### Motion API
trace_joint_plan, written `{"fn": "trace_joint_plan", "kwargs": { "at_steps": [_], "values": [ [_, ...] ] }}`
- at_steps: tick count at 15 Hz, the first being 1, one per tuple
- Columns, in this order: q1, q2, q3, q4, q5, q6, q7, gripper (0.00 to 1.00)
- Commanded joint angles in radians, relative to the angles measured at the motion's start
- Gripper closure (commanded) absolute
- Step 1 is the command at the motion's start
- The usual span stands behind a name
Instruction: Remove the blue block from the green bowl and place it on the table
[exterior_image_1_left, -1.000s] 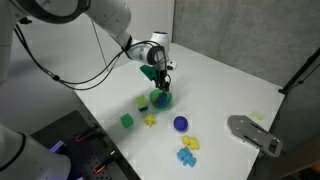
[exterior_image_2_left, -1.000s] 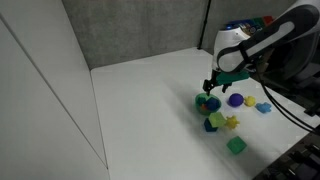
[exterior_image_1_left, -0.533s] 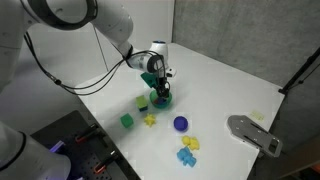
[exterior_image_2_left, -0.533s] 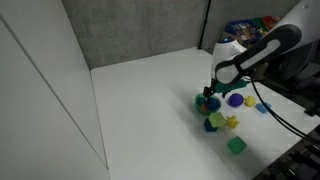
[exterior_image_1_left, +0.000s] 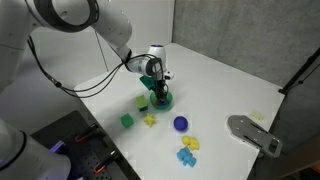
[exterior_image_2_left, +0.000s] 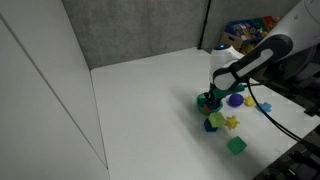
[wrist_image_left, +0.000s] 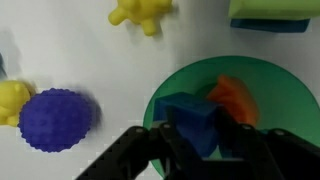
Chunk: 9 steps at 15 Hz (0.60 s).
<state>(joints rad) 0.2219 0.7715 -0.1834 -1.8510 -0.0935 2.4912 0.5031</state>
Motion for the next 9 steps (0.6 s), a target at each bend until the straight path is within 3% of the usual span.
{"fn": "trace_joint_plan", "kwargs": {
  "at_steps": [1,3,5,9],
  "values": [
    [0.029,0.013,-0.028,0.018,-0.027,0.02,0.033,0.84],
    [0.036,0.003,-0.032,0.015,-0.028,0.026,0.03,0.96],
    [0.042,-0.014,-0.035,0.007,-0.029,0.028,0.026,1.0],
    [0.047,-0.043,-0.04,-0.006,-0.03,0.036,0.024,0.97]
  ]
}}
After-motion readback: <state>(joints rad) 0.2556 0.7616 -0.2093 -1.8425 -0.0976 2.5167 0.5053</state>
